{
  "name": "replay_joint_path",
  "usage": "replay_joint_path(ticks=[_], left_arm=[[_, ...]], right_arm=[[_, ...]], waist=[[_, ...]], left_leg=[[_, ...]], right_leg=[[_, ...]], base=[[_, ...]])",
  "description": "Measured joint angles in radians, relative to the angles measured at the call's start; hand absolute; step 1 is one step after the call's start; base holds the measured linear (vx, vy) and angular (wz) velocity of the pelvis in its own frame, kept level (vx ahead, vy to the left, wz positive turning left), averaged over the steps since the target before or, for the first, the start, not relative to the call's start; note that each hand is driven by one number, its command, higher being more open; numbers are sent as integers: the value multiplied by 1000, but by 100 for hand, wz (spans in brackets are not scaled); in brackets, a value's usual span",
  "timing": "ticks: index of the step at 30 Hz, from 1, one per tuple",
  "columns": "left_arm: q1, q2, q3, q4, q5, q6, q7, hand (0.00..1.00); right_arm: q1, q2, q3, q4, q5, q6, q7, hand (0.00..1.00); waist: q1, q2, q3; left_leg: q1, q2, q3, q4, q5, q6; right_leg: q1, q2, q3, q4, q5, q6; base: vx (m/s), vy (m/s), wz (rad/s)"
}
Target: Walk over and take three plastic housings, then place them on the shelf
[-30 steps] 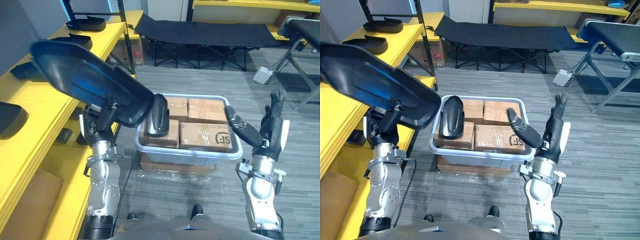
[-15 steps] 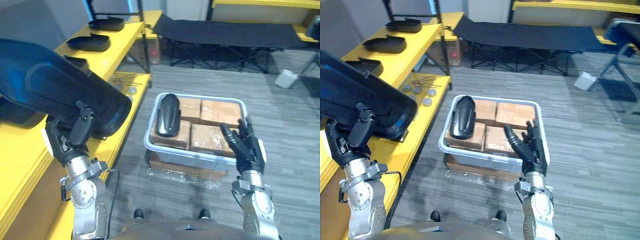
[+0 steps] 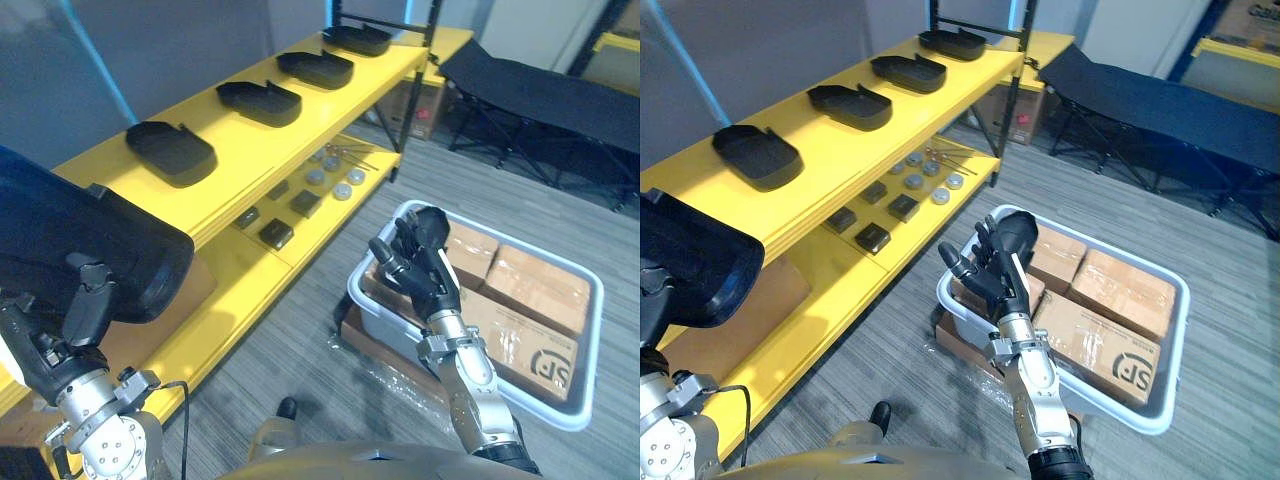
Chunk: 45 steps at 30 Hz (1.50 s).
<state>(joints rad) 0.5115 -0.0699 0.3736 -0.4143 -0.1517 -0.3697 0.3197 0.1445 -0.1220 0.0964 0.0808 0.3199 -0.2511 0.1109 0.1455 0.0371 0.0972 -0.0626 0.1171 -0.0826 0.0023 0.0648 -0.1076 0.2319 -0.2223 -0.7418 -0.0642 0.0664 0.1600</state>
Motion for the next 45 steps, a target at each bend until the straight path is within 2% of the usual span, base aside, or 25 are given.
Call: replay_joint_path(ticks=[2, 3, 4, 5, 7, 12, 14, 15, 16, 17, 18, 19, 21, 22, 24, 26, 28, 30, 32, 33, 35, 37, 38, 40, 45], left_arm=[[-10, 3, -9, 0, 1, -8, -84, 0], [-11, 5, -21, 0, 2, -30, -120, 0], [-11, 4, -29, 0, 2, -41, -129, 0], [-11, 4, -46, 0, 3, -58, -140, 0], [-7, 5, -44, -14, 1, -71, -147, 0], [-22, 16, -24, -65, 0, -72, -173, 0], [-46, 32, -25, -65, 8, -72, -198, 0], [-53, 44, -25, -66, 19, -73, -206, 0], [-59, 55, -30, -63, 51, -73, -207, 0], [-67, 66, -39, -63, 57, -73, -206, 0], [-100, 96, -54, -59, 72, -75, -189, 0], [-132, 115, -60, -50, 77, -75, -170, 0], [-161, 114, -63, -9, 77, -74, -136, 0], [-167, 113, -62, 19, 75, -72, -113, 0], [-179, 109, -65, 41, 76, -68, -101, 0], [-194, 111, -84, 59, 76, -68, -101, 0], [-193, 113, -89, 67, 77, -68, -102, 0], [-192, 150, -89, 65, 66, -68, -109, 0], [-185, 179, -81, 62, 58, -68, -107, 0], [-172, 141, -93, 64, 29, -68, -103, 0], [-148, 111, -111, 62, 4, -77, -109, 0], [-154, 87, -134, 62, -2, -77, -136, 0], [-156, 82, -137, 62, -1, -77, -142, 0], [-175, 68, -163, 65, 1, -80, -164, 0], [-195, 69, -169, 63, 2, -132, -151, 0]], right_arm=[[15, -5, -37, -4, 2, 0, -24, 100], [24, -9, -56, -7, 2, -2, -38, 100], [27, -10, -65, -8, 2, -5, -45, 100], [35, -24, -82, -8, 0, -11, -61, 100], [34, -18, -86, -7, 1, -19, -75, 100], [-6, 53, -42, -7, 0, -45, -71, 100], [-9, 61, -47, -7, 0, -47, -72, 100], [-6, 58, -49, -8, 1, -48, -72, 100], [6, 42, -57, -7, 2, -48, -72, 100], [11, 42, -69, -8, 2, -48, -72, 100], [16, 50, -100, -16, 1, -53, -75, 100], [18, 51, -101, -27, 1, -68, -73, 100], [7, 51, -110, -45, -57, -100, -82, 100], [-18, 45, -117, -50, -136, -136, -103, 100], [-54, 12, -135, -68, -203, -194, -138, 100], [-72, -22, -169, -107, -237, -230, -168, 100], [-83, -45, -192, -145, -241, -251, -189, 100], [-89, -73, -220, -222, -276, -286, -247, 100], [-93, -83, -225, -277, -288, -312, -274, 100], [-93, -106, -245, -313, -316, -346, -313, 100], [-82, -119, -270, -358, -316, -359, -349, 100], [-43, -109, -376, -365, -315, -366, -415, 100], [-36, -108, -391, -360, -315, -363, -422, 100], [30, -81, -507, -308, -309, -316, -460, 100], [170, 32, -561, -288, -263, -278, -460, 100]], waist=[[-44, 3, 2], [-44, 5, 4], [-44, 9, 9], [-37, 21, 21], [-9, 10, 36], [12, -44, 66], [13, -68, 78], [4, -72, 82], [-24, -71, 83], [-39, -59, 75], [-67, -54, 78], [-79, -63, 76], [-69, -66, 81], [-67, -55, 87], [-69, -29, 93], [-72, -9, 102], [-78, -12, 102], [-92, -59, 85], [-85, -118, 59], [-86, -99, 40], [-91, -68, 22], [-134, -42, 13], [-138, -40, 13], [-175, -37, 12], [-194, 1, 12]], left_leg=[[-50, 54, 179, 19, 32, 61], [-72, 78, 282, 23, 49, 83], [-76, 86, 319, 22, 61, 86], [-75, 81, 337, 19, 99, 76], [-75, 50, 340, 42, 100, 53], [-140, 17, 356, 225, -27, 69], [-140, -21, 354, 244, -54, 85], [-140, -38, 347, 269, -83, 115], [-145, -56, 306, 293, -100, 126], [-141, -67, 280, 283, -112, 127], [-141, -80, 212, 255, -106, 138], [-127, -89, 166, 206, -81, 160], [-58, -111, 144, 138, -66, 164], [-16, -115, 136, 120, -65, 159], [6, -108, 105, 124, -90, 164], [16, -102, 68, 148, -109, 160], [45, -96, 28, 180, -141, 140], [53, -103, -10, 243, -203, 99], [47, -128, -18, 286, -270, 71], [45, -78, -21, 336, -322, 50], [30, -12, -3, 343, -336, 31], [-2, 97, 136, 334, -307, 44], [-1, 106, 161, 329, -296, 40], [4, 113, 330, 310, -227, 13], [84, 66, 418, 206, -211, 20]], right_leg=[[18, -7, -121, 58, -36, 3], [20, -25, -168, 103, -61, 14], [21, -36, -188, 127, -73, 19], [23, -62, -205, 176, -97, 31], [22, -121, -197, 236, -135, 42], [13, -202, -160, 281, -153, 44], [17, -239, -152, 307, -182, -48], [2, -247, -66, 362, -164, -207], [-56, -257, 148, 474, -59, -222], [-88, -257, 235, 540, -8, -205], [-149, -212, 350, 638, -93, -97], [-205, -144, 392, 674, -217, -85], [-242, -86, 367, 612, -297, -107], [-264, -49, 363, 543, -307, -121], [-334, -6, 396, 474, -303, -122], [-399, 11, 467, 429, -283, -99], [-419, 17, 498, 381, -238, -99], [-396, 19, 505, 321, -121, -114], [-364, 19, 540, 273, -101, -103], [-332, 61, 529, 262, -60, -87], [-308, 108, 492, 211, -62, -91], [-275, 131, 399, 163, -54, -126], [-272, 129, 390, 166, -54, -125], [-248, 91, 349, 162, -57, -129], [-221, 60, 365, 140, -49, -118]], base=[[-31, 19, 185], [4, 92, 156], [-6, 131, 117], [-10, 151, 77], [-13, 168, 32], [-2, 112, -4], [65, 163, 25], [100, 197, 64], [110, 238, 88], [121, 234, 137], [163, 161, 144], [198, 112, 130], [260, 75, 56], [263, 84, 25], [185, 54, 39], [234, -18, 68], [268, -122, 77], [229, -222, 89], [215, -332, 50], [263, -386, 35], [227, -280, 39], [169, -144, 85], [185, -45, 85], [194, 46, 77], [112, 107, 4]])
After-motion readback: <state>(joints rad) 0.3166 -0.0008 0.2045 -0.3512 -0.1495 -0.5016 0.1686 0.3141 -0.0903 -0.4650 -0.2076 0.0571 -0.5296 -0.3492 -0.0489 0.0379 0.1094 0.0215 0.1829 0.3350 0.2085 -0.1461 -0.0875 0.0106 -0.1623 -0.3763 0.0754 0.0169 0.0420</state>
